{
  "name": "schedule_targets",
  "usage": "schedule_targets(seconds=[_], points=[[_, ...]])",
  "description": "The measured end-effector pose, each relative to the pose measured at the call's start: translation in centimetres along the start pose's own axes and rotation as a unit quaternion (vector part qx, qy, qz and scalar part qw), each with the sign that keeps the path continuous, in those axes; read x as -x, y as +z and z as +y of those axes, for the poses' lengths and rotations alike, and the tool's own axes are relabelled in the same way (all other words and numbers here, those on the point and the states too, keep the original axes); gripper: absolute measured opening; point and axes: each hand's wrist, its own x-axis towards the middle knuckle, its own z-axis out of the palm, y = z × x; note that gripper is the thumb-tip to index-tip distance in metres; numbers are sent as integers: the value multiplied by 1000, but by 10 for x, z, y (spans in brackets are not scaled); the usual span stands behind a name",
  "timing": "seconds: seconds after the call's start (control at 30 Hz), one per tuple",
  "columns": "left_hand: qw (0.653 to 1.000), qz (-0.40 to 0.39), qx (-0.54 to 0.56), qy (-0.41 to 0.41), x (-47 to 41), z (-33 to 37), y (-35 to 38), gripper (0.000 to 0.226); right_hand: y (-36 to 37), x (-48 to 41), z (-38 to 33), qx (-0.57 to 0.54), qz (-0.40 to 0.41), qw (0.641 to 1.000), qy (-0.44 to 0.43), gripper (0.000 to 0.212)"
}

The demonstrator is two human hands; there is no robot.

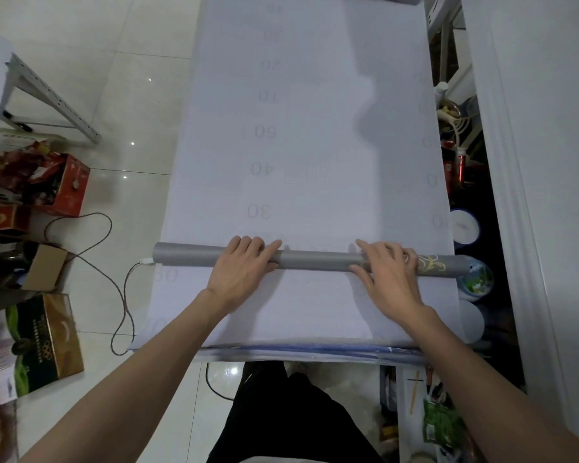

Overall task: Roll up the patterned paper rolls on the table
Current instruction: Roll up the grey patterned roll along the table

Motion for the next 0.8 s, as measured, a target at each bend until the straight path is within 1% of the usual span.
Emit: schedule_targets(seconds=[0.07,0.2,0.23,0.33,0.43,0.5,0.57,0.6,0.67,0.73,0.8], points=[[1000,3,9,11,3,-1,2,35,1,4,-1,-20,9,1000,14,50],[1000,-11,-10,-7,8,1,5,54,8,13,-3,8,-42,999,16,61],[1000,-4,-10,-10,8,2,5,53,8,12,-3,8,-40,999,17,62],[1000,12,-1,-2,6,0,4,42,5,9,-1,23,-21,999,11,55],[1000,12,6,8,7,-2,5,32,4,6,1,1,-11,1000,24,48],[1000,8,7,-7,9,-1,6,35,6,7,1,9,-14,1000,15,46],[999,8,-3,-35,10,2,6,45,9,8,2,3,-20,1000,11,45],[999,11,-10,-44,9,3,6,48,8,7,2,-1,-24,1000,11,48],[999,17,-16,-43,6,3,3,46,6,5,4,11,-26,1000,3,53],[999,27,-13,-26,4,0,2,43,3,2,5,23,-23,999,0,53],[999,34,0,-15,2,-3,1,39,2,0,5,-11,0,1000,18,48]])
